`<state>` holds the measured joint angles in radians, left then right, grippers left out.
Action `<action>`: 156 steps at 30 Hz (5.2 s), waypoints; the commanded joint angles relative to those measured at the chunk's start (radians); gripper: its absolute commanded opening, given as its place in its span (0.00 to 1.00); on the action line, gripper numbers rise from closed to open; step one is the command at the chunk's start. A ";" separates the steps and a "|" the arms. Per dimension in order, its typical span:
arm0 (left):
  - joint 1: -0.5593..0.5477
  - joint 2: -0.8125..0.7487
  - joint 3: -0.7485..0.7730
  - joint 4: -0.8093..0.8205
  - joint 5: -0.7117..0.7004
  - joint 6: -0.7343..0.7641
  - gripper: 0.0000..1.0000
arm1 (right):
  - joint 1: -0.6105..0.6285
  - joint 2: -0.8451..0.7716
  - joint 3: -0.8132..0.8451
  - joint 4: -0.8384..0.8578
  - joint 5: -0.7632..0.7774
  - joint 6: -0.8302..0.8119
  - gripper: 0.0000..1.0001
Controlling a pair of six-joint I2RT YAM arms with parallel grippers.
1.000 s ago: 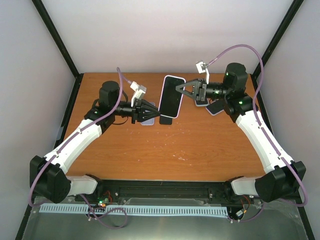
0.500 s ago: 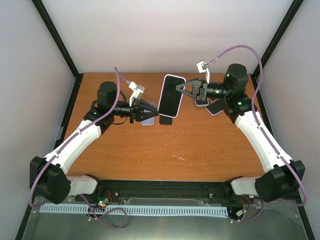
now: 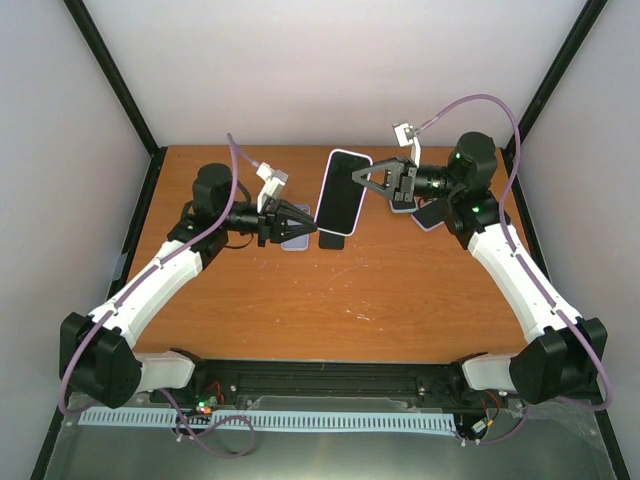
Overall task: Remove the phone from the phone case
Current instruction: Remove the phone case from the phone.
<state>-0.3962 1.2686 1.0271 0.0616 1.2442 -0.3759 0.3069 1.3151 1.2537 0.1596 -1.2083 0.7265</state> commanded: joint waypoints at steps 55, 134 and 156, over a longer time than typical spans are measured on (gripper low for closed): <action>0.038 -0.011 -0.032 0.165 0.102 -0.109 0.44 | -0.002 -0.052 0.008 0.046 -0.068 0.058 0.03; 0.019 0.030 -0.023 0.114 -0.069 -0.082 0.47 | 0.016 -0.068 -0.102 0.450 -0.074 0.396 0.03; 0.009 -0.042 -0.003 0.050 -0.092 -0.043 0.59 | -0.005 -0.058 -0.013 0.010 0.015 0.040 0.03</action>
<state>-0.3824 1.2091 0.9928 0.0879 1.1820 -0.4095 0.3069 1.2739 1.2076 0.1463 -1.2060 0.7807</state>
